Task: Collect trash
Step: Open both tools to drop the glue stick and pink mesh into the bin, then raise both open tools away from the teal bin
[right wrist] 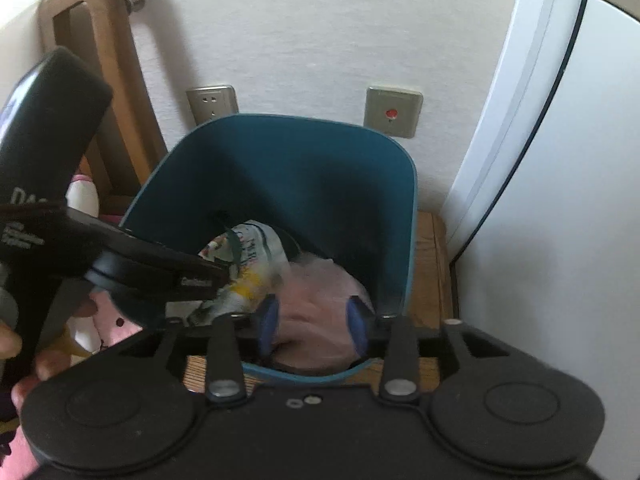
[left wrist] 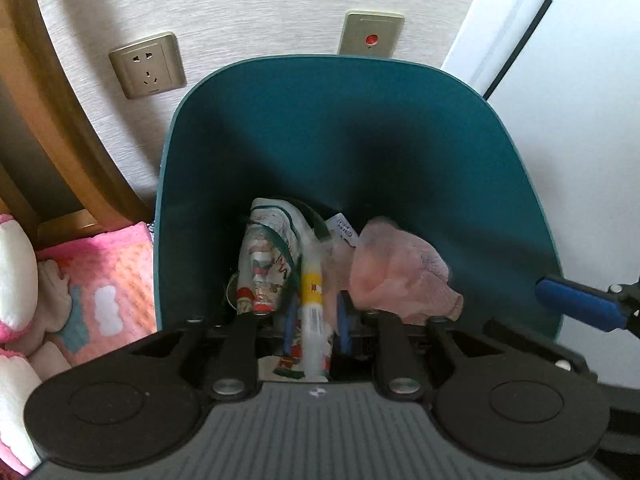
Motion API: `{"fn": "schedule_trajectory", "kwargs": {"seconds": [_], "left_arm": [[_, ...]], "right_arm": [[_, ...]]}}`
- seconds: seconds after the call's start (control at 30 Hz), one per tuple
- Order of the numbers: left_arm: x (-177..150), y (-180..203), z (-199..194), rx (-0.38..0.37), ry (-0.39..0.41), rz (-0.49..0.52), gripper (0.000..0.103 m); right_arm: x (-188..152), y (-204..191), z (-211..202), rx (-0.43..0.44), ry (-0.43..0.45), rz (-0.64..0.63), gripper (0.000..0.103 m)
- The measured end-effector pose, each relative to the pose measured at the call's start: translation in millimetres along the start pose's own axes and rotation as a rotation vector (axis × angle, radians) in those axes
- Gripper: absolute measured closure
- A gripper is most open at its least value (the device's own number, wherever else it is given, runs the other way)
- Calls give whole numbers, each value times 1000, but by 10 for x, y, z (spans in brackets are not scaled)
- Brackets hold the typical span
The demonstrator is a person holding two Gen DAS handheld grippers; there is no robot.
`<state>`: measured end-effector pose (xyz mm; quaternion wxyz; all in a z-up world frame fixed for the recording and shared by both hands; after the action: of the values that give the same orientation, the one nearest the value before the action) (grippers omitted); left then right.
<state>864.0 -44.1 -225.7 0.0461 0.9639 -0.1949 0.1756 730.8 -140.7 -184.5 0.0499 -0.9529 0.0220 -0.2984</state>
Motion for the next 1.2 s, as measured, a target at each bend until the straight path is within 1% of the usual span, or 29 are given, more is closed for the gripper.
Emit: {"fn": "schedule_trajectory", "kwargs": {"seconds": [0.07,0.13,0.23,0.3,0.37,0.43,0.53,0.6,0.63,0.8,0.83,0.87,0.9,0.97,1.1,1.2], "left_arm": [[-7,14,-23,11,11,0,70],[-16,33,-107,24,36,5,68],[-21,88,-306,27,86,5,60],[-57,147,-464,35,122,2,50],[-110,227,-654,40,163,-8,44],[-179,294,-808,49,194,-17,42],[-330,449,-1080,59,244,-28,40],[-451,565,-1266,73,278,-52,32],[-512,612,-1344,78,293,-66,31],[-875,885,-1740,134,357,-138,30],[-952,928,-1819,139,370,-153,30],[-1045,967,-1907,148,385,-170,27],[-1127,989,-1976,157,396,-184,22],[-1291,1023,-2077,164,413,-203,22],[-1632,1027,-2045,172,405,-208,22],[-1895,1007,-1870,208,406,-181,22]], "right_arm": [[-2,3,-50,2,8,-5,55],[-16,4,-146,12,22,-2,54],[-1,48,-293,31,45,17,50],[-10,76,-417,51,61,22,42],[-35,108,-564,66,82,18,40],[-84,156,-733,79,96,16,39],[-147,239,-963,117,117,14,34],[-205,300,-1132,141,138,5,29],[-229,328,-1207,151,146,-4,29],[-391,465,-1598,193,202,-40,16],[-408,490,-1648,201,206,-40,15],[-429,510,-1700,209,215,-38,13],[-452,529,-1755,220,227,-37,6],[-510,544,-1826,229,246,-40,0],[-713,541,-1783,263,223,-37,0],[-972,563,-1599,271,191,-25,0]]}}
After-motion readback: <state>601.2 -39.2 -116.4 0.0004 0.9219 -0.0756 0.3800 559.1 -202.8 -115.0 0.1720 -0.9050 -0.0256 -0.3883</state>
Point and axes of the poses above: each gripper's, at about its wrist camera, not at the fingertips, and z roughly the way its jaws point, y to its right, x to its top, the point moved 6 cm from there along z, roughly the way its jaws point, and after that the axes turned 11 degrees about z, right-handed, at the moved point
